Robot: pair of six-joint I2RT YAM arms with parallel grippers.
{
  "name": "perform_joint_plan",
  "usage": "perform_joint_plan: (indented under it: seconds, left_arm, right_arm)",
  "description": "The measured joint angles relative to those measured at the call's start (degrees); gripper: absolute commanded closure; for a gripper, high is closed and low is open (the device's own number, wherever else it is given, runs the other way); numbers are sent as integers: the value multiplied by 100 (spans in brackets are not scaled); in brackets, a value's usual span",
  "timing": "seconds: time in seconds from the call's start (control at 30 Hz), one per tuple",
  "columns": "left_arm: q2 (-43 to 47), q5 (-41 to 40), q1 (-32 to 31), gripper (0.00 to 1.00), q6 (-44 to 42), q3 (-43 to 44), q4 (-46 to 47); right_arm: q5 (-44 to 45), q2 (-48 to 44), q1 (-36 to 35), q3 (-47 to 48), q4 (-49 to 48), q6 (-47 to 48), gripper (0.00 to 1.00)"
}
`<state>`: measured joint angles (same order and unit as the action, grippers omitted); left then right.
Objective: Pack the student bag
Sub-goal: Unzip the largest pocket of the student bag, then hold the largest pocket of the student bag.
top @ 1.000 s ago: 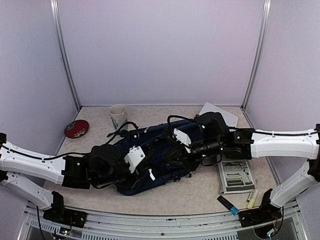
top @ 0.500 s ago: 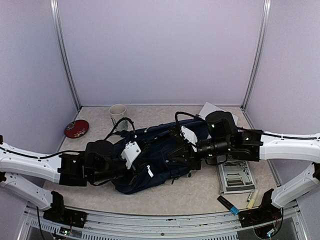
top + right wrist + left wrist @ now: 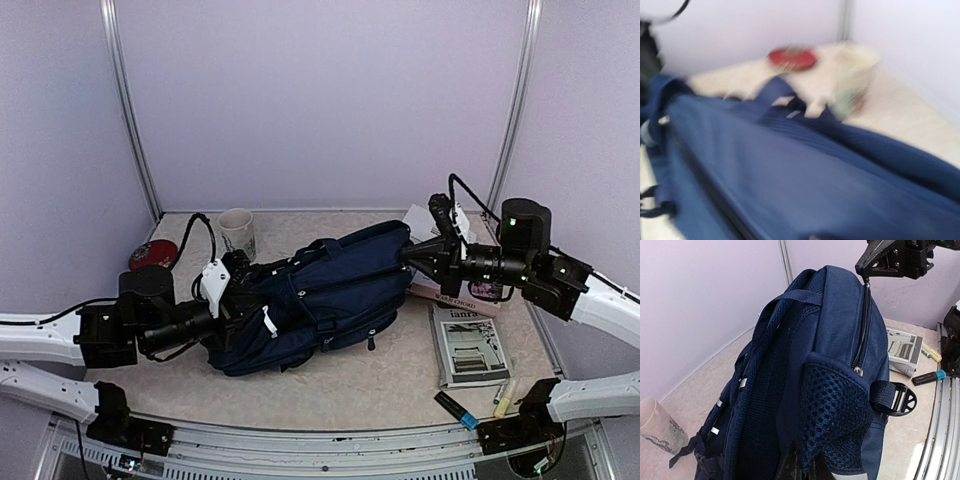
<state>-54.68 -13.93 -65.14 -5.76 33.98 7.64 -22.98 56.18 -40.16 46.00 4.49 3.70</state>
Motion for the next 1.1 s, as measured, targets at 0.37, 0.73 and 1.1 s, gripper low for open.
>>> perform_joint_plan:
  seconds: [0.37,0.73,1.1]
  left_arm:
    - [592,1213,81,47,33,-238,391]
    - [461,1631,-297,6,-293,918,-33]
    - [-1322,-664,-1058,6,63,2747,223]
  right_arm:
    - [-717,861,297,2170,295,31,100]
    - [-914,2371,-514,4057,599,391,100]
    - [-138,2785,-1453,4503,334,330,100]
